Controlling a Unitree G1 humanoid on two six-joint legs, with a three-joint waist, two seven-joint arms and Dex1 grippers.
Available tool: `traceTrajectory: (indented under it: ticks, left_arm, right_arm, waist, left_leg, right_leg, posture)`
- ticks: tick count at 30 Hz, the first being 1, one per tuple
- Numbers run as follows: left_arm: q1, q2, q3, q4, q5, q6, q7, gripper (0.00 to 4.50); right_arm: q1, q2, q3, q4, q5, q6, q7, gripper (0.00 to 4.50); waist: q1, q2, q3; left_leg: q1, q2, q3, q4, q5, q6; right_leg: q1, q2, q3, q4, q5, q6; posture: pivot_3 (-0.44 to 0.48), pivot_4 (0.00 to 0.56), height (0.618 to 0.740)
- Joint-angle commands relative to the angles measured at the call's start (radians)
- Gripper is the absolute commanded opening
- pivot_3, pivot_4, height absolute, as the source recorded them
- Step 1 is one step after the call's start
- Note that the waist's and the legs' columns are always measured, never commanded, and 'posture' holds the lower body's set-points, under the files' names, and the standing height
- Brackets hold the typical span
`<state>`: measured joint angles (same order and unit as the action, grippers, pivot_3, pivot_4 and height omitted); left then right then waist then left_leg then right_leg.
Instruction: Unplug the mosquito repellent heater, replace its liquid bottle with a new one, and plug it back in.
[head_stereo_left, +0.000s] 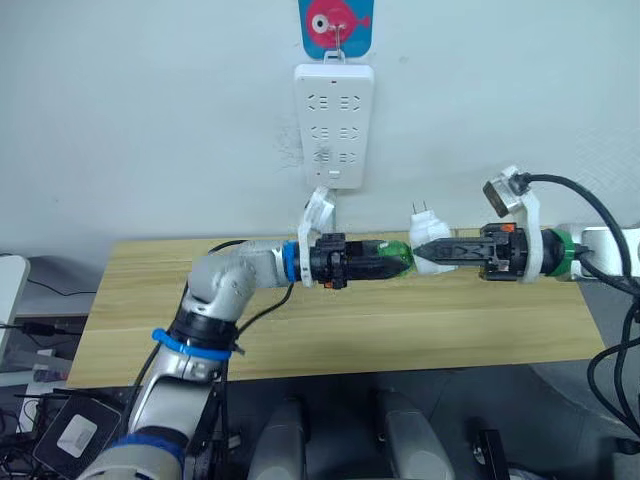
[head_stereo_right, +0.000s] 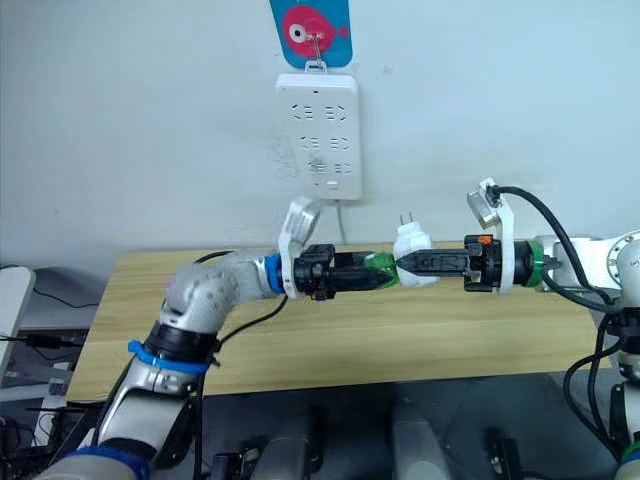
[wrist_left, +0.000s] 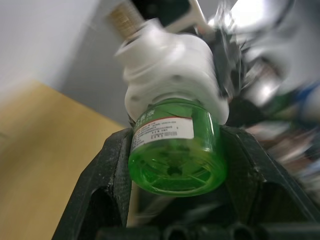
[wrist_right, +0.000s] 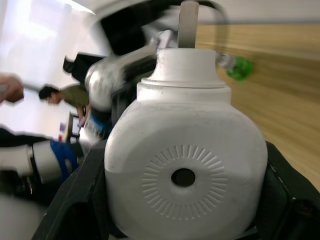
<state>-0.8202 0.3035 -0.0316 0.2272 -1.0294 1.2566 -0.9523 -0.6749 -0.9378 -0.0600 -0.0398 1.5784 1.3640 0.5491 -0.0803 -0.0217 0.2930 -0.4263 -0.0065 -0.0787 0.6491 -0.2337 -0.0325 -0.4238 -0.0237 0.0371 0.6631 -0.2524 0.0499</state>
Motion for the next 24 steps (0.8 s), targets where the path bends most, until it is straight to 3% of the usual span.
traceTrajectory:
  ticks: [1,6,10,13,16,18,20,22,24]
  left_arm:
    - [-0.079,0.018,0.131,0.146,-0.081,0.192,0.059,2.28]
    - [-0.016,-0.004,0.083,0.04,-0.03,0.137,0.069,2.28]
    - [0.056,-0.015,0.112,-0.017,0.005,0.084,0.152,3.53]
    - [0.14,0.019,0.125,-0.169,0.012,0.044,0.166,4.44]
    - [0.228,0.072,0.093,-0.333,0.047,-0.04,0.134,4.48]
    - [0.347,0.142,-0.035,-0.493,0.279,-0.351,0.08,4.48]
    - [0.473,0.192,-0.164,-0.591,0.598,-0.854,0.029,4.48]
    - [0.53,0.195,-0.22,-0.579,0.797,-1.234,0.032,4.48]
    - [0.522,0.168,-0.239,-0.47,0.991,-1.597,0.135,4.48]
  right_arm:
    - [0.04,-0.03,0.014,-0.121,-0.081,0.025,0.14,3.01]
    - [0.04,-0.006,-0.011,-0.086,-0.107,0.022,0.123,3.01]
    - [0.038,0.035,-0.049,-0.011,-0.079,0.025,0.015,3.01]
    - [0.026,0.063,-0.087,0.059,0.001,0.038,-0.087,3.01]
    - [0.023,0.069,-0.106,0.1,0.079,0.044,-0.169,3.01]
    - [0.022,0.066,-0.115,0.132,0.119,0.043,-0.219,3.01]
    - [0.016,0.064,-0.116,0.167,0.154,0.043,-0.255,3.01]
    - [0.008,0.064,-0.11,0.191,0.188,0.043,-0.285,3.01]
    - [-0.014,0.061,-0.085,0.223,0.258,0.053,-0.309,3.01]
  waist:
    - [-0.004,0.0,0.0]
    - [-0.01,0.0,0.0]
    - [-0.006,0.0,0.0]
    - [-0.006,0.0,0.0]
    - [-0.003,0.0,0.0]
    - [-0.002,0.0,0.0]
    - [-0.001,0.0,0.0]
    - [0.004,0.0,0.0]
    - [0.02,0.0,0.0]
  left_leg:
    - [0.0,-0.001,0.0,0.0,0.0,0.0]
    - [0.001,0.001,0.003,-0.002,0.0,-0.001]
    - [0.001,0.001,0.002,-0.001,0.001,-0.001]
    - [0.001,0.001,0.003,0.0,0.001,-0.001]
    - [0.001,0.0,0.004,0.0,0.001,-0.001]
    - [0.001,0.0,0.005,-0.001,0.001,-0.001]
    - [0.002,0.0,0.006,-0.003,0.001,-0.002]
    - [0.003,-0.001,0.009,-0.004,0.001,-0.001]
    - [0.002,-0.001,0.009,-0.003,0.001,-0.001]
  right_leg:
    - [0.0,0.0,0.0,0.0,0.0,0.0]
    - [-0.002,0.0,0.004,0.002,0.003,-0.005]
    - [-0.002,0.0,0.003,0.002,0.003,-0.006]
    - [-0.002,-0.002,0.007,0.002,0.004,-0.006]
    - [-0.002,-0.003,0.007,0.001,0.004,-0.006]
    - [-0.002,-0.003,0.006,0.001,0.004,-0.006]
    - [-0.001,-0.003,0.007,-0.001,0.004,-0.006]
    - [-0.001,-0.004,0.009,-0.002,0.004,-0.006]
    - [-0.001,-0.005,0.009,-0.002,0.004,-0.007]
  posture:
    - [-0.103,0.282,0.74]
    - [-0.122,0.279,0.74]
    - [-0.131,0.28,0.74]
    - [-0.134,0.281,0.74]
    - [-0.132,0.281,0.74]
    - [-0.124,0.281,0.74]
    - [-0.112,0.282,0.74]
    - [-0.112,0.282,0.74]
    - [-0.1,0.283,0.74]
